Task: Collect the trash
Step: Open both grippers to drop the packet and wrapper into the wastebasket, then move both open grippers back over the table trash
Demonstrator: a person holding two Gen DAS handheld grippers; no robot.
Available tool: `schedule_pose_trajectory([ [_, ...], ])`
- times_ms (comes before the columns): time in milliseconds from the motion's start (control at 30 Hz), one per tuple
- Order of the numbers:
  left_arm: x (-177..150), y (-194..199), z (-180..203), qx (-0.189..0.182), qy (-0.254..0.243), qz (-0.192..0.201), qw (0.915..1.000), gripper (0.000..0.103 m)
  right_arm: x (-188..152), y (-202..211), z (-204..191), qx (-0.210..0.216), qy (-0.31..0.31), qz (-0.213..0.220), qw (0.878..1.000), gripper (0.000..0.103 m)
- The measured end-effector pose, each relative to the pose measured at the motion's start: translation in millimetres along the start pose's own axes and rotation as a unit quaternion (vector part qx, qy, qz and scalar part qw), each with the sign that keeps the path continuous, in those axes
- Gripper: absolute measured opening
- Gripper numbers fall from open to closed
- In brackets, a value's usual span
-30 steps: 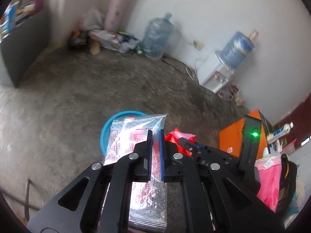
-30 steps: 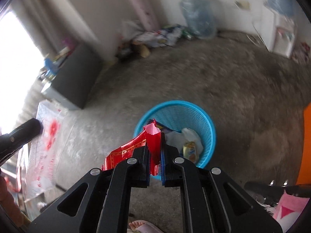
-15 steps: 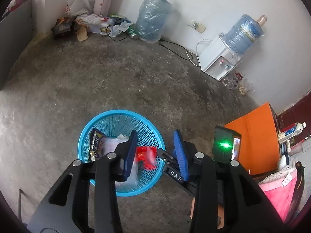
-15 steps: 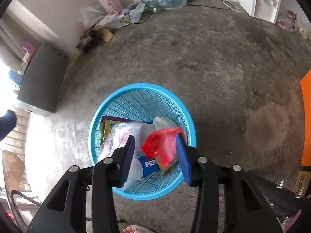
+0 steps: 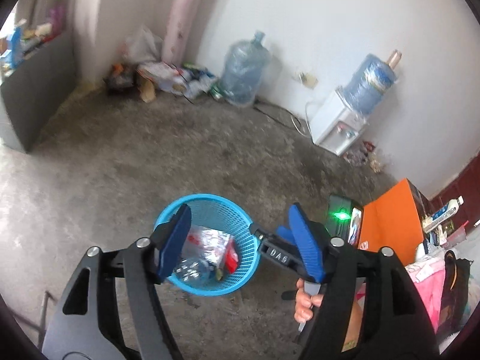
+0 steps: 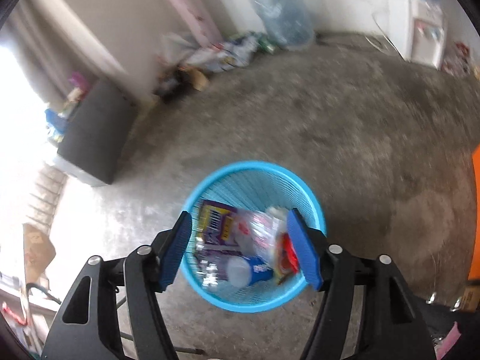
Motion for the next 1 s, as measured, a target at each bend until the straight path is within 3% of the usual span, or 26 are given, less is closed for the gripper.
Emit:
schedule_pose_trajectory([
  [133,4.2,69.9,-19.4,0.046,-0.006,0.045,0.9979,0.072,9.3,25.8,-50.7,0.058,0.035,0.017,0.998,0.070],
  [300,-3.0,165.3,-53.3,0.117,-0.008,0.097,0.9883,0.083,3.6,62.4,-124.4,0.135,0.095,0.022,0.986,0.075],
  [467,-23.2,265.4,-106.6,0.203,0.035,0.145,0.9677,0.083,-12.4,103.9,-192.3,0.208,0.149,0.019,0.967,0.076],
  [600,-49.8,344.0,-150.8,0.273,0.079,0.184,0.9407,0.083,-28.3,143.2,-252.0,0.271,0.190,0.016,0.943,0.076],
  [733,-85.7,427.3,-199.4,0.351,0.126,0.222,0.9009,0.083,-55.0,183.6,-322.9,0.342,0.229,0.004,0.911,0.077],
  [800,-101.1,456.3,-218.8,0.376,0.147,0.231,0.8850,0.083,-70.7,195.7,-353.4,0.373,0.243,-0.010,0.895,0.078],
  [833,-113.9,476.7,-232.9,0.395,0.164,0.238,0.8721,0.083,-81.8,202.2,-373.0,0.390,0.252,-0.019,0.885,0.078],
  [900,-134.9,502.4,-250.7,0.416,0.190,0.242,0.8555,0.083,-104.3,211.8,-402.9,0.414,0.270,-0.037,0.869,0.078],
  [1000,-164.5,528.3,-271.3,0.429,0.229,0.245,0.8387,0.083,-146.3,222.5,-449.9,0.449,0.294,-0.071,0.840,0.078],
])
Point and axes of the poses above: each gripper's, at about its wrist camera, not at the fingertips, and y roughly against the way its jaws point, z to its right, x to its top, the point moved 10 cm from there along -y, roughly the way its jaws point, and after that the axes turned 12 degrees about z, right-handed, at the moved point
